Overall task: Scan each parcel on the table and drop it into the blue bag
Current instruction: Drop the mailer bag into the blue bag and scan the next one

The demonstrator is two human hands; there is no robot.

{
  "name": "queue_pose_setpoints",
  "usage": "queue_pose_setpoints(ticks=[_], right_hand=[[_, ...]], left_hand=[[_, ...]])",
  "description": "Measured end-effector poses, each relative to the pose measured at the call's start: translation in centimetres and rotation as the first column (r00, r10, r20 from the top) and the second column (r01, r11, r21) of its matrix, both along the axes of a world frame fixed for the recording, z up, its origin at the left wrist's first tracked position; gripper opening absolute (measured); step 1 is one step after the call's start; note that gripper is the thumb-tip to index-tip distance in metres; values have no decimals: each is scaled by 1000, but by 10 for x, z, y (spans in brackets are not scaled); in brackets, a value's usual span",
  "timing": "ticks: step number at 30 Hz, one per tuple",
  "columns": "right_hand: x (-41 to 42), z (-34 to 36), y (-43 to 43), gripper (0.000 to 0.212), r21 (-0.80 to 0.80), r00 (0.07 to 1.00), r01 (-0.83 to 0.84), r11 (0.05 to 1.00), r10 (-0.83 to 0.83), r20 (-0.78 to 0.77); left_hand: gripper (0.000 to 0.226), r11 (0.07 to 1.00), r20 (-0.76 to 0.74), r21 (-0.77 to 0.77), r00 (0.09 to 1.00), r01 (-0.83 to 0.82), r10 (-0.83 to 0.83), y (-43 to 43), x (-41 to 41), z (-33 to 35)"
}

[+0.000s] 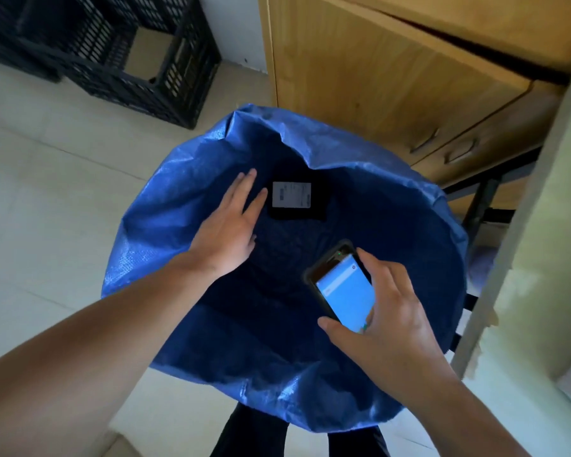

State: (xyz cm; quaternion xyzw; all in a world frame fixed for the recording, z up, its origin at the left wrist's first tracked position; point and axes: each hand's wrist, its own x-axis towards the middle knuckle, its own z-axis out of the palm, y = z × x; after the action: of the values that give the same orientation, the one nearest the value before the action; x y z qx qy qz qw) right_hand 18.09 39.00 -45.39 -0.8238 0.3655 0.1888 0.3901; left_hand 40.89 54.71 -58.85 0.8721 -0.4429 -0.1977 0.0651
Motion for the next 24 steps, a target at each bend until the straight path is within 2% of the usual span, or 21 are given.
queue_pose_setpoints(ticks=[7, 14, 19, 24], right_hand=[[-2, 55, -6, 102, -56, 996, -8, 998, 12, 89], [-27, 172, -44, 102, -172, 964, 136, 976, -90, 249], [-85, 250, -74, 99, -271, 928, 270, 924, -175, 329], [-169, 309, -97, 95, -342, 890, 385, 857, -245, 385]], left_hand=[[74, 991, 76, -119, 996, 63, -54, -20, -9, 96], [69, 922, 164, -337, 976, 190, -141, -99, -24, 251], [67, 832, 213, -461, 949, 309, -235, -176, -78, 340], [72, 769, 174, -466, 897, 438, -405, -226, -169, 392]])
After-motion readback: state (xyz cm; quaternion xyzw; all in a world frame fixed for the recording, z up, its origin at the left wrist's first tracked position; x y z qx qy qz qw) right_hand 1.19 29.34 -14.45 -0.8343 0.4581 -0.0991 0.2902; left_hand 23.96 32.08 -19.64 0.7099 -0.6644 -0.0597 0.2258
